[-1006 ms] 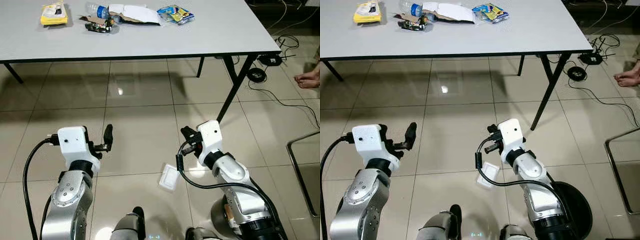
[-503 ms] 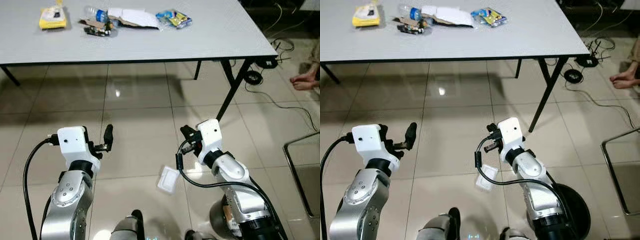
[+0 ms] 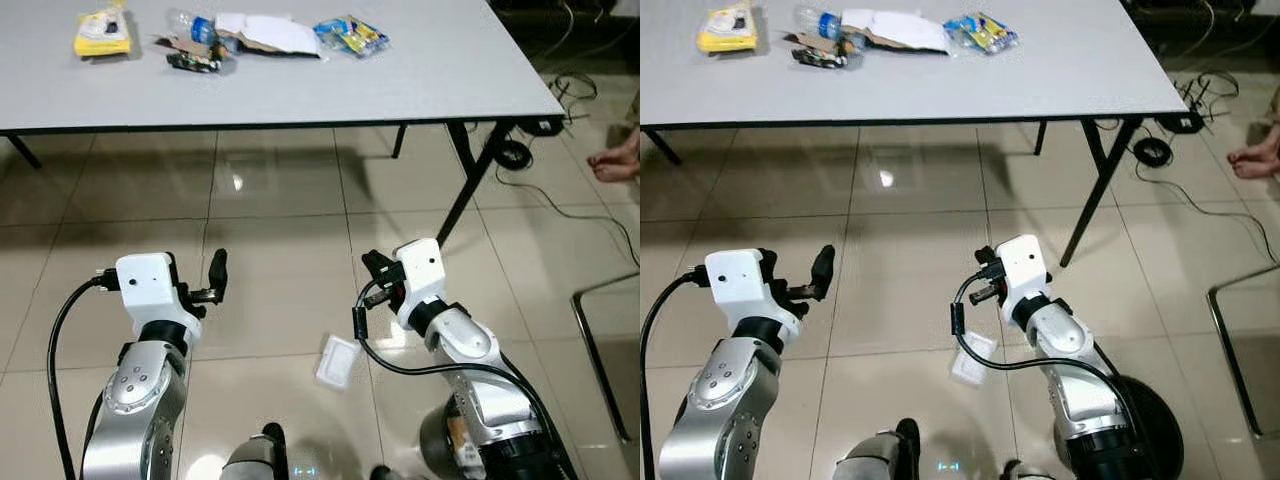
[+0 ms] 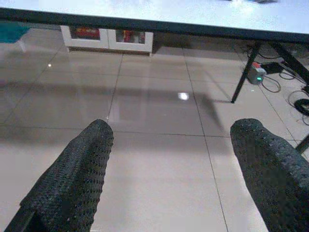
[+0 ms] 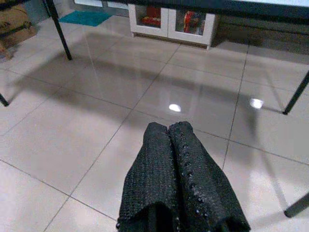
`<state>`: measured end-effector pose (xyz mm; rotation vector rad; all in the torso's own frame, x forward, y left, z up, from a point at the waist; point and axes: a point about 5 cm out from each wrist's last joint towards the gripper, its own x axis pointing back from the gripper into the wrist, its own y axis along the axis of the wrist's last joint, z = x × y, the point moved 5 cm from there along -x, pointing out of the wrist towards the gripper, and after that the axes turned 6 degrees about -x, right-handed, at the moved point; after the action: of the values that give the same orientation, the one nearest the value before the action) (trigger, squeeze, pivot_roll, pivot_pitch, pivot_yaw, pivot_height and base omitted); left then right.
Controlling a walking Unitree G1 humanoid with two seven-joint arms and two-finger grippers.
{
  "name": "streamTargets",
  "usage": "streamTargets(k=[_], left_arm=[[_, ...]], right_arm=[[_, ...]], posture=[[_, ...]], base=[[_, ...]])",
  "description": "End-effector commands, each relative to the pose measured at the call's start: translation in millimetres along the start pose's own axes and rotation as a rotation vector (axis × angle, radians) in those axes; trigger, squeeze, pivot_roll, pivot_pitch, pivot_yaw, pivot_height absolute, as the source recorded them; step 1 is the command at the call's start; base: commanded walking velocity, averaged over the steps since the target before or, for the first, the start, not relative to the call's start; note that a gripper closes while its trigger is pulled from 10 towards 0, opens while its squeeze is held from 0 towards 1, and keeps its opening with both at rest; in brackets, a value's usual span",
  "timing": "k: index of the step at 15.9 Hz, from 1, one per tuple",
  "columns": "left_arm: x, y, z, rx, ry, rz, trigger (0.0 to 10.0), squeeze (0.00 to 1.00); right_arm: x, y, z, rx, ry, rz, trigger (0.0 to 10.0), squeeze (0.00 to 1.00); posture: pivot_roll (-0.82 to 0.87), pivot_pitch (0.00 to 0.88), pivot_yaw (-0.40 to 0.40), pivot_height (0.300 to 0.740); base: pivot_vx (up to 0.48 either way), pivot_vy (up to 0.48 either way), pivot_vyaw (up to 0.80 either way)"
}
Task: Picking trash to rubbish bin
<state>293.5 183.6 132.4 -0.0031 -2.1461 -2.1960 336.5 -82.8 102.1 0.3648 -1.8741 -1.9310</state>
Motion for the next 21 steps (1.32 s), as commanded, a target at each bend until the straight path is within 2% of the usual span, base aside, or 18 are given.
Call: streamTargets(k=[1, 21], left_arm=[[2.3, -3.5, -0.3, 0.002, -0.004, 0.018, 10.0, 0.0], [1.9, -5.6, -0.8, -0.007, -0.012, 0.024, 10.0, 0.0]], right_arm=[[3.3, -5.4, -3.1, -0.01, -0.01, 0.018, 10.0, 0.0], [2.7, -5.4, -2.3, -0.009, -0.006, 0.016, 10.0, 0.0]], posture=[[-0.06, 0.206, 0.002, 0.74], [-0.05, 0.198, 0.003, 0.74]], base=[[0.42, 0.0, 0.0], [0.427, 0.0, 0.0]])
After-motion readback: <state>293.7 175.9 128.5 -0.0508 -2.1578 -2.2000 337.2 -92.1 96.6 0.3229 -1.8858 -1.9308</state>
